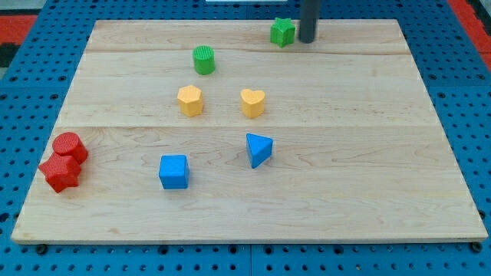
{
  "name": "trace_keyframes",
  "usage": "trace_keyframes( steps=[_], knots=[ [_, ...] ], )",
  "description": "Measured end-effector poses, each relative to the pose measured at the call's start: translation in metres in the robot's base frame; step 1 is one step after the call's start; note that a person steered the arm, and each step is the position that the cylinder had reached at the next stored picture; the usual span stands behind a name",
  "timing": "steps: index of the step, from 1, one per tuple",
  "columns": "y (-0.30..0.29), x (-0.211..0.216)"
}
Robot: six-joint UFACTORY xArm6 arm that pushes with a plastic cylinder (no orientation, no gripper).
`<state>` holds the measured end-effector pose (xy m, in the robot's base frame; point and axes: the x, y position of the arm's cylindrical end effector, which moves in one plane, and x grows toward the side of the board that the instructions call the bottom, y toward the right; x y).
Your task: Move the green star towards the top left of the board
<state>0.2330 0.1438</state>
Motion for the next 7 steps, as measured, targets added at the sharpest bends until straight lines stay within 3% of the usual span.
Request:
trace_keyframes(
  steps=[1, 2, 3, 4, 6, 7],
  knots=[
    [-0.018, -0.014],
    [-0.105, -0.007],
    [-0.115, -0.023],
    [-0.179, -0.003],
    [-0.217, 0.029],
    [-0.284, 0.029]
  ],
)
